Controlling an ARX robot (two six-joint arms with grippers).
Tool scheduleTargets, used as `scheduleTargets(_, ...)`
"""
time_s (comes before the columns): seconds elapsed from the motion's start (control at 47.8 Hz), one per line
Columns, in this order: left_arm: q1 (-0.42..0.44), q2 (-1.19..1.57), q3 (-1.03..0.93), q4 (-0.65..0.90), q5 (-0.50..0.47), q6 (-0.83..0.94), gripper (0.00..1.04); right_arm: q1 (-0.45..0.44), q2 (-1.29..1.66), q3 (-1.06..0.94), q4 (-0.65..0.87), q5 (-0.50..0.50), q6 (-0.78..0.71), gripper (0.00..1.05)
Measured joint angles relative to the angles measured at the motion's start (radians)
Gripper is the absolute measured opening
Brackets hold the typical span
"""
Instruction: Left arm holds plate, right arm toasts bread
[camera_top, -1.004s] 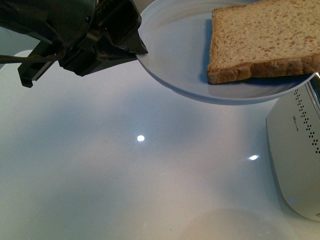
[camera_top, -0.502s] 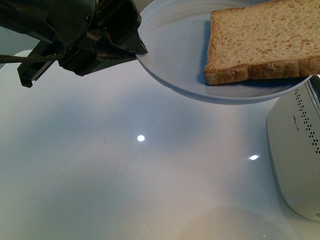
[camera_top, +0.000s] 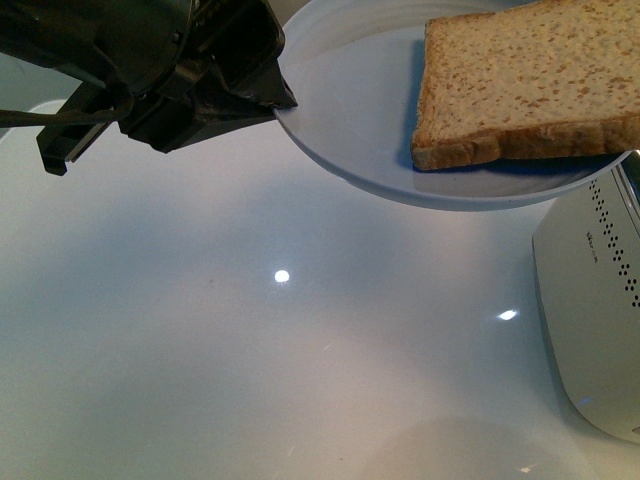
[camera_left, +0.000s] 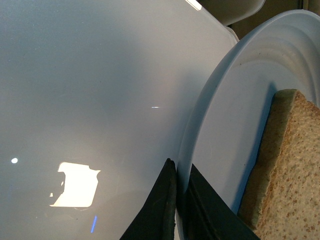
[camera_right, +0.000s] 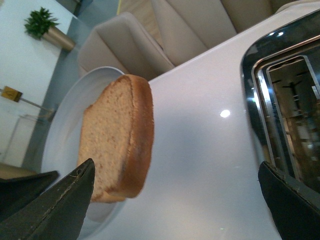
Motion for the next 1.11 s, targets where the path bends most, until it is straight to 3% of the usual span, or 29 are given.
scheduleTargets(0.188, 0.000, 0.000, 0.000, 0.000, 0.000, 0.000, 0.03, 0.046, 0.127, 0.000, 0.140, -0.023, 0.122, 0.96)
scheduleTargets(0.753, 0.000, 0.000, 0.000, 0.000, 0.000, 0.000, 0.03, 0.089, 0.320, 0.006, 0.300, -0.020, 0.210, 0.95)
scheduleTargets(0.92, 0.000, 0.000, 0.000, 0.000, 0.000, 0.000, 0.03, 0.089, 0.327, 0.006, 0.303, -0.018, 0.210, 0.74)
scheduleTargets(1.108, 0.000, 0.000, 0.000, 0.000, 0.000, 0.000, 0.03, 0.089, 0.327, 0.006, 0.309, -0.019, 0.211, 0.39)
